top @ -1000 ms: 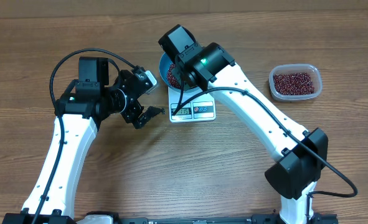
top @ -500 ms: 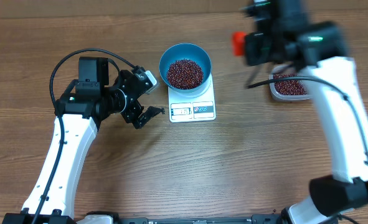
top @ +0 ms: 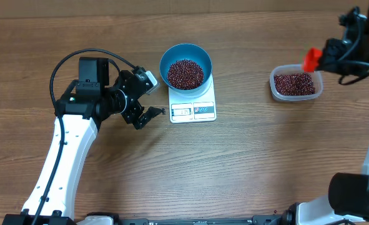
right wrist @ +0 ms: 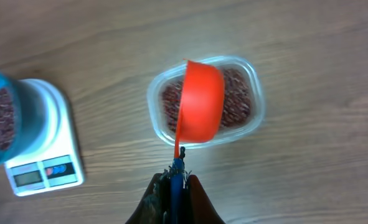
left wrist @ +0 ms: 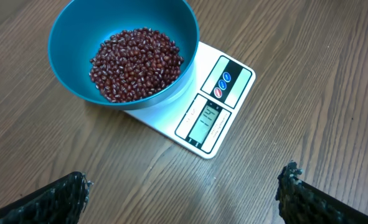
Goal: Scoop item into bowl and weigh 150g on scale
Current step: 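Move the empty scoop with right gripper back to the bean tub, then dip the scoop into the tub and lift a scoop of beans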
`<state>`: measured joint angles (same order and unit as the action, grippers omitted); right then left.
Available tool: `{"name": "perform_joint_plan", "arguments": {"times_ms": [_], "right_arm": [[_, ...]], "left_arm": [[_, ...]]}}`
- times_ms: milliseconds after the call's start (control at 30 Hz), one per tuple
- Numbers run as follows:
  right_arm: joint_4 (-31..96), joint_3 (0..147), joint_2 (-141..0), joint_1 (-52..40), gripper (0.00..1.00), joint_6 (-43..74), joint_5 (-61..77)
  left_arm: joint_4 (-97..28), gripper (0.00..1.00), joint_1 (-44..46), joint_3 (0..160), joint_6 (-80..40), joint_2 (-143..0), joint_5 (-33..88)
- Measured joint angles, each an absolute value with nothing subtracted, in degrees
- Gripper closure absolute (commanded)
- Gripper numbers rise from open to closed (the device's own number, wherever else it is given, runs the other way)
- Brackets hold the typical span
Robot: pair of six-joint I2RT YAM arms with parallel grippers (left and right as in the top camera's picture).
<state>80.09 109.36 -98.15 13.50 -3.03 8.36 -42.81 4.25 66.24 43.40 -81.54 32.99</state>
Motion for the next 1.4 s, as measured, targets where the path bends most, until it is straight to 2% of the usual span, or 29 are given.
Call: {"name": "perform_joint_plan", "arguments": {"times_ms": [333, 900, 1167, 1400], "right_arm": [[73.84, 98.98, -103.09, 14.52, 0.96, -3.01, 3.18], [69.17, 98.06, -108.9, 11.55, 0.96, -3.05, -3.99], [70.13, 98.08, -111.24, 11.05, 0.96, -3.05, -2.87], [70.5, 98.08, -111.72, 11.9, 0.96, -4.89, 4.6]], "left_arm": [[-42.81, 0.01, 4.25, 66.24, 43.42, -81.54, 32.99], [-42.81, 0.0, 4.25, 66.24, 43.4, -81.54, 32.99], [-42.81, 0.0, 4.25, 66.24, 43.4, -81.54, 32.99], [-42.81, 0.01, 4.25, 66.24, 43.4, -81.54, 32.99]]}}
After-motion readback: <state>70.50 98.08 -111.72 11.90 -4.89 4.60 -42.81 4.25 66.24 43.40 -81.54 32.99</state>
